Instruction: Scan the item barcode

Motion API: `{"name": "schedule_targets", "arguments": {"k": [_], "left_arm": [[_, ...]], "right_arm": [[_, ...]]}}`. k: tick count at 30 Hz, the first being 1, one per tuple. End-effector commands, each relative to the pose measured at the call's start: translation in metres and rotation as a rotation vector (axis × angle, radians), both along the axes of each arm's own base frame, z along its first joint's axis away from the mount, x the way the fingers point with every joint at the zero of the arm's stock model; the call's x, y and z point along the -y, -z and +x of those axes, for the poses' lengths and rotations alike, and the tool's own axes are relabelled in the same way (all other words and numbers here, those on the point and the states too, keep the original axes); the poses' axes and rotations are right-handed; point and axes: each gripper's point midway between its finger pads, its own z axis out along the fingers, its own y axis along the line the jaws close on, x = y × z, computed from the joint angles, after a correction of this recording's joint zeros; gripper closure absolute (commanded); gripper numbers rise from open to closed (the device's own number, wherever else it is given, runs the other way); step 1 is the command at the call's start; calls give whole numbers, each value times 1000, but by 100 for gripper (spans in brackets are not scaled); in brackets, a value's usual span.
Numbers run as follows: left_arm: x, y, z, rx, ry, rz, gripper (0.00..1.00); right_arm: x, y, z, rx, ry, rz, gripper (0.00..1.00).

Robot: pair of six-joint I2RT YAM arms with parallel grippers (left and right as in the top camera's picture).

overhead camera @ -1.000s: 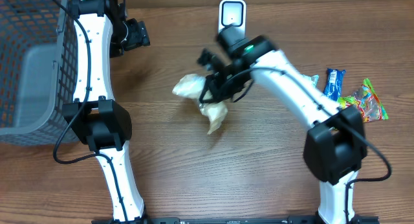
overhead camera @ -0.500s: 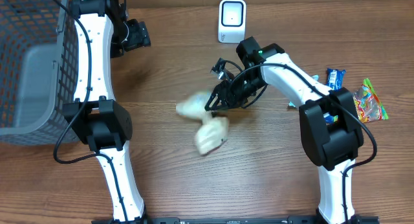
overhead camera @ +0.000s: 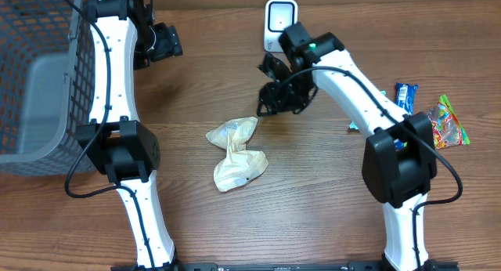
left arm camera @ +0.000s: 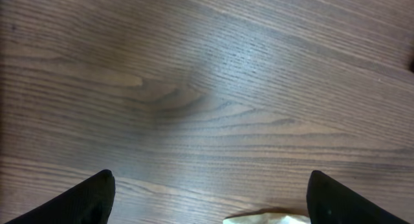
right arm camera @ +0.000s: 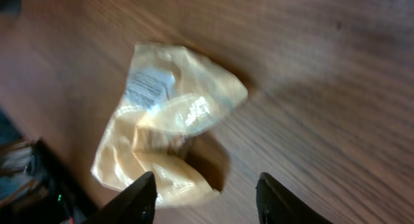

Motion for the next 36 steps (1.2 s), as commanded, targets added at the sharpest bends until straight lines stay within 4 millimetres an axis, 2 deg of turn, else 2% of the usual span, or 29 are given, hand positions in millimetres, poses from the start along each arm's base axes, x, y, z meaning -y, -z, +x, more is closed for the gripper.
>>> {"name": "schedule_targets", "arguments": {"k": [1,4,9,12,16,23,28,29,30,32,33,36], "left_arm": [[-6,1,3,10,-17,9,14],[-21,0,5,24,-49,9,14],[-46,1,2,19,-96,20,14],[-65,1,-3,8,-132,40,14],[-82,2,-7,7,-165,38,14],[-95,2,-13,-7,-192,37,14],[-94,2,-13,-8,-191,36,14],[-94,3,-13,-8,-191,36,14],[-94,3,-13,-9,-191,36,14],[-94,3,-13,-9,-191,36,14],[-94,3,-14,-11,-191,36,14],[-94,3,-14,-14,-191,36,14]], "right_arm": [[-27,-17,1,118,61,-93,46],[-50,-9,2,258,83,-200,40],[-75,-3,-2,538,50,-410,31],[-89,0,-8,665,-30,-496,24],[-110,17,-20,718,-192,-524,24],[-105,60,-41,675,-322,-641,21],[-93,82,-44,628,-351,-694,18],[-92,84,-44,623,-352,-699,20],[-90,86,-44,619,-353,-703,25],[-88,87,-44,615,-349,-706,38],[-88,87,-44,614,-348,-707,49],[-88,85,-43,617,-344,-703,66]]}}
